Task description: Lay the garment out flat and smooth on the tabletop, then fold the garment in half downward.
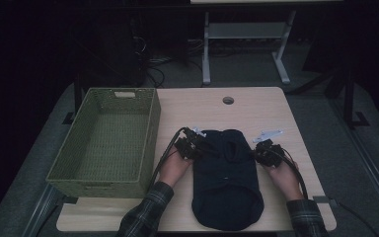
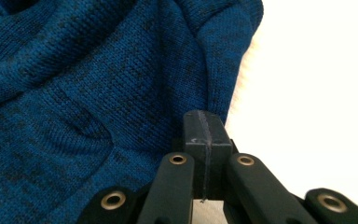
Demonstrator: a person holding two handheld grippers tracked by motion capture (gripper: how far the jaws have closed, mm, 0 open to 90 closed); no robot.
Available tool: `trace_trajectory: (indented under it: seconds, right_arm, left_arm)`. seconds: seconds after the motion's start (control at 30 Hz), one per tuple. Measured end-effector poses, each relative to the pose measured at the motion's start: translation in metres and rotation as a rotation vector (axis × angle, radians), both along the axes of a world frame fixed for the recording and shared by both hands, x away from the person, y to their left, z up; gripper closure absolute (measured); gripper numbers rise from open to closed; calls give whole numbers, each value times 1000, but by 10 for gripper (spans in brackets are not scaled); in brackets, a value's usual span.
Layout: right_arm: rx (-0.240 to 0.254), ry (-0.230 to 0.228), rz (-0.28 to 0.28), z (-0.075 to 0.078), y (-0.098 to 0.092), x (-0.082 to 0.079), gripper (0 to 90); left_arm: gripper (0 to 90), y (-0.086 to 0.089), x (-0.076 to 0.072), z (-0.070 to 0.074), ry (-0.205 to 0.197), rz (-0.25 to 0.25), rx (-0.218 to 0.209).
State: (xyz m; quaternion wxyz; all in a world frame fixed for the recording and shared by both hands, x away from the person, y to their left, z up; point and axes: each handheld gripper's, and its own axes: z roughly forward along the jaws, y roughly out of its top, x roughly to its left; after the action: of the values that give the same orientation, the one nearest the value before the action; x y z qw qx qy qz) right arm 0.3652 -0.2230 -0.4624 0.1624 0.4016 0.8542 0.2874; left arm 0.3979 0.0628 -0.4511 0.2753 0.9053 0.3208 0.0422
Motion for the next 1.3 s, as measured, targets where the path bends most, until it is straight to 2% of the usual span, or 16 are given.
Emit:
trace_trajectory:
  seconds: [0.13,0.17,0.23,0.33,0.37,0.43,0.5,0.57,0.67,0.8,0.87,0.93,1.0,1.2,1.23,1.3]
  right_arm:
    - [-13,4,1,1,0,-2,900]
    - [-15,5,3,1,0,-2,900]
    - [10,20,17,2,-1,-1,900]
    - [47,18,28,5,-5,-1,896]
    - [55,25,38,7,-5,-1,853]
    - [56,24,51,12,-6,1,842]
    - [83,11,60,19,-8,3,816]
    - [91,29,64,24,-9,7,777]
    - [112,25,73,30,-10,11,742]
    - [135,11,76,37,-11,18,709]
    - [141,24,75,40,-10,23,687]
    - [140,9,81,43,-10,28,679]
    - [143,25,83,45,-9,34,656]
    - [136,29,86,49,-7,50,609]
    - [143,18,81,49,-7,52,608]
    - [151,26,83,50,-8,57,586]
  left_arm:
    - [900,0,-1,0,-9,-12,-2]
    - [900,1,-1,0,-2,-19,-15]
    - [886,3,1,3,16,-21,-36]
    - [853,5,1,11,5,-17,-56]
    - [845,6,1,15,-1,-21,-54]
    - [839,7,3,22,-12,-16,-58]
    - [807,8,5,27,-17,-20,-58]
    - [785,8,7,32,-21,-24,-56]
    - [753,8,12,38,-26,-24,-56]
    - [685,7,18,45,-36,-17,-61]
    - [667,7,23,49,-48,-15,-60]
    - [638,7,28,52,-53,-10,-66]
    - [603,6,33,53,-62,-5,-67]
    - [543,5,51,55,-75,-2,-57]
    - [541,4,54,56,-76,-4,-54]
    - [536,4,59,56,-86,-4,-50]
